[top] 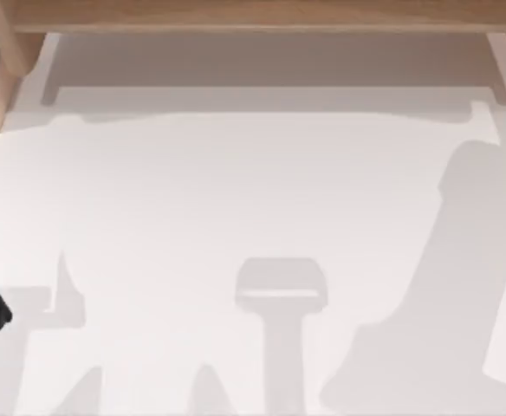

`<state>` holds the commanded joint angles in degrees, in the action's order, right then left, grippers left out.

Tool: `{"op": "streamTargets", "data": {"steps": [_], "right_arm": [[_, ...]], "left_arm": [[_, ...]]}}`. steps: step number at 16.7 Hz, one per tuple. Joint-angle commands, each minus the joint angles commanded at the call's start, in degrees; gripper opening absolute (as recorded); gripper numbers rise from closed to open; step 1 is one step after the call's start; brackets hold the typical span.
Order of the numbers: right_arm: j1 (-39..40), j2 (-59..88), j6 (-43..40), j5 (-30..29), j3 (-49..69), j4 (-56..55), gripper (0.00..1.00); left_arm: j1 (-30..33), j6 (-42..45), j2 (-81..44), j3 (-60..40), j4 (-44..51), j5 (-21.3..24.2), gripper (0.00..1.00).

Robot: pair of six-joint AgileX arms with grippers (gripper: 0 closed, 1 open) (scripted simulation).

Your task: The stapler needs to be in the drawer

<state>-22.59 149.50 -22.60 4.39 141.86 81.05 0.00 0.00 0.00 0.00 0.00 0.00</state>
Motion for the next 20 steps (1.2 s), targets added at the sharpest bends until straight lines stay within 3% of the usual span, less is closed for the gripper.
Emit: {"op": "streamTargets", "data": {"steps": [5, 15, 20], "right_arm": [[-0.22, 0.63, -3.68, 2.92, 0.65, -0.09, 0.0], [-0.41, -0.71, 0.63, -0.76, -3.23, -2.48, 0.0], [-0.41, -0.71, 0.63, -0.76, -3.23, -2.48, 0.38]], "left_arm": [[0.0, 0.0, 0.0, 0.0, 0.0, 0.0, 1.0], [0.0, 0.0, 0.0, 0.0, 0.0, 0.0, 1.0], [0.0, 0.0, 0.0, 0.0, 0.0, 0.0, 1.0]]}}
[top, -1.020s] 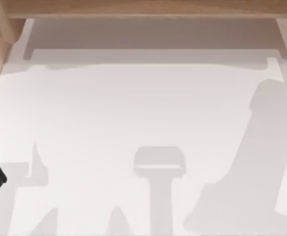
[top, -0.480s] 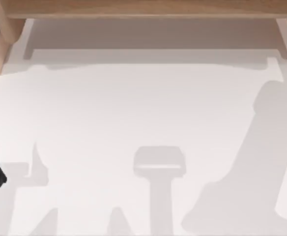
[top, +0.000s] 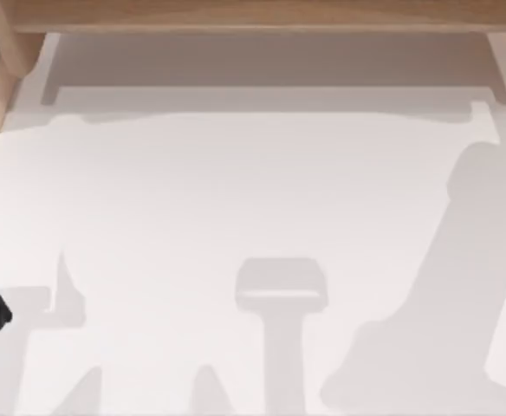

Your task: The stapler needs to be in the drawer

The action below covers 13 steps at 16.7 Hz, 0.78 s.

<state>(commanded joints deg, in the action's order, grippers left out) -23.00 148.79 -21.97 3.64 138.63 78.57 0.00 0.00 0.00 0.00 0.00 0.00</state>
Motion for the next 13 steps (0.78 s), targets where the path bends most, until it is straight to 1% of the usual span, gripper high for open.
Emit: {"op": "streamTargets", "data": {"steps": [8, 9, 13], "right_arm": [[0.0, 0.0, 0.0, 0.0, 0.0, 0.0, 0.98], [0.0, 0.0, 0.0, 0.0, 0.0, 0.0, 1.0], [0.0, 0.0, 0.0, 0.0, 0.0, 0.0, 1.0]], "left_arm": [[0.0, 0.0, 0.0, 0.0, 0.0, 0.0, 1.0], [0.0, 0.0, 0.0, 0.0, 0.0, 0.0, 1.0], [0.0, 0.0, 0.0, 0.0, 0.0, 0.0, 1.0]]}}
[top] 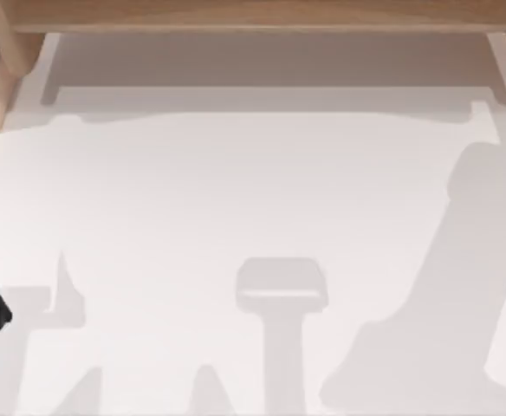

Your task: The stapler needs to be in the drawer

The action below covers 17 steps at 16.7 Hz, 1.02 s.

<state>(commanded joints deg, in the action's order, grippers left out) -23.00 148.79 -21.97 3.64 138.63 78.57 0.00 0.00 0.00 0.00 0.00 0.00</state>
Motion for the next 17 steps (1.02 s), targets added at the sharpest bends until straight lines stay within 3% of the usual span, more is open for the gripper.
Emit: {"op": "streamTargets", "data": {"steps": [9, 13, 17], "right_arm": [[0.38, -4.77, -3.04, 1.42, -3.35, -3.4, 1.0], [-0.93, -13.83, -9.7, 4.07, -10.85, -14.6, 1.0], [-5.77, -22.51, -18.25, 6.84, -21.43, -32.83, 1.0]], "left_arm": [[0.0, 0.0, 0.0, 0.0, 0.0, 0.0, 1.0], [0.0, 0.0, 0.0, 0.0, 0.0, 0.0, 1.0], [0.0, 0.0, 0.0, 0.0, 0.0, 0.0, 1.0]]}}
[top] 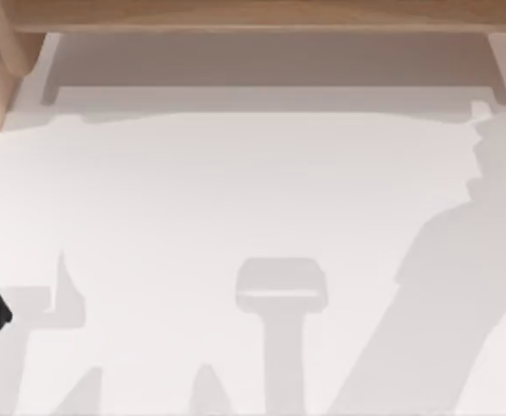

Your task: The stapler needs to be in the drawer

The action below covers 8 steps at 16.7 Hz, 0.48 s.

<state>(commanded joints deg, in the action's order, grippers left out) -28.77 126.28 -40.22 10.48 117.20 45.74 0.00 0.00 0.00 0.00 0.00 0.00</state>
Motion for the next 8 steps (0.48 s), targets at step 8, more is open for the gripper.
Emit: {"op": "streamTargets", "data": {"steps": [8], "right_arm": [[-15.07, -10.97, -19.27, 6.55, -29.31, -48.4, 1.0]], "left_arm": [[0.0, 0.0, 0.0, 0.0, 0.0, 0.0, 1.0]]}}
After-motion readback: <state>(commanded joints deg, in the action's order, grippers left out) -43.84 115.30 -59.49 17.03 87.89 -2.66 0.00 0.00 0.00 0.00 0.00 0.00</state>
